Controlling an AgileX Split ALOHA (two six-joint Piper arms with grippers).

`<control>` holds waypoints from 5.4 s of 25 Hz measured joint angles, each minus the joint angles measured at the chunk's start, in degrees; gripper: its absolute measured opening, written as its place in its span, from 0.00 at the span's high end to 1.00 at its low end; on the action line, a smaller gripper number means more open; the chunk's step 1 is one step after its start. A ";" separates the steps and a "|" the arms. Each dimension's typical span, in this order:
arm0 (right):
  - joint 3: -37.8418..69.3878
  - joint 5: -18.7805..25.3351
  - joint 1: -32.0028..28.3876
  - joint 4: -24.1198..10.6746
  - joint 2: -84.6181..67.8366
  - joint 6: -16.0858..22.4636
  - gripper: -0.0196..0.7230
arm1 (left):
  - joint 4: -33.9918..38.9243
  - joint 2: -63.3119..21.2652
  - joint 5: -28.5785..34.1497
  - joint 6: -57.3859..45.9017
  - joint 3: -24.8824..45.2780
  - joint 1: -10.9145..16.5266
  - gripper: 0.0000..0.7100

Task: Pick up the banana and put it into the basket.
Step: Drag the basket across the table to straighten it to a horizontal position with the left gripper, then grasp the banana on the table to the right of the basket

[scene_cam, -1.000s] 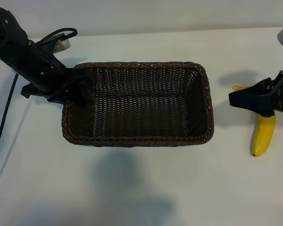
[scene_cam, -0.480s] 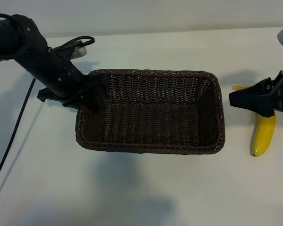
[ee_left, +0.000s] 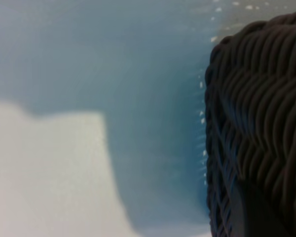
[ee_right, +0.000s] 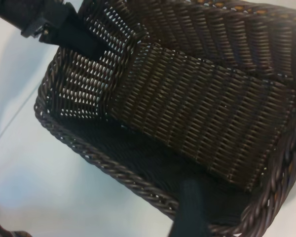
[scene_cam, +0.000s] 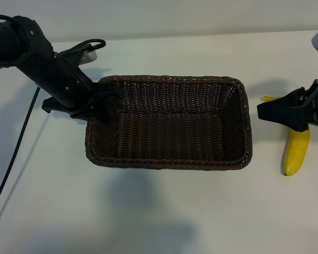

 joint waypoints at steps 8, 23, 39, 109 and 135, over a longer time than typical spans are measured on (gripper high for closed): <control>0.00 0.00 0.00 0.00 0.00 0.00 0.20 | -1.14 -0.17 0.43 -0.10 -0.18 0.00 0.33; 0.00 0.00 0.00 0.00 0.00 0.00 0.20 | 11.06 -7.03 15.14 -5.12 -8.28 0.11 0.21; 0.00 0.00 0.00 0.00 0.00 0.00 0.20 | 35.28 -8.09 20.76 -10.49 -17.97 7.52 0.21; 0.00 -3.51 0.00 -0.07 0.00 4.61 0.20 | 27.97 -103.98 13.72 -8.74 42.75 16.17 0.21; -24.11 9.16 0.85 -32.42 19.63 41.43 0.20 | 28.02 -111.60 14.13 -8.81 43.08 16.17 0.21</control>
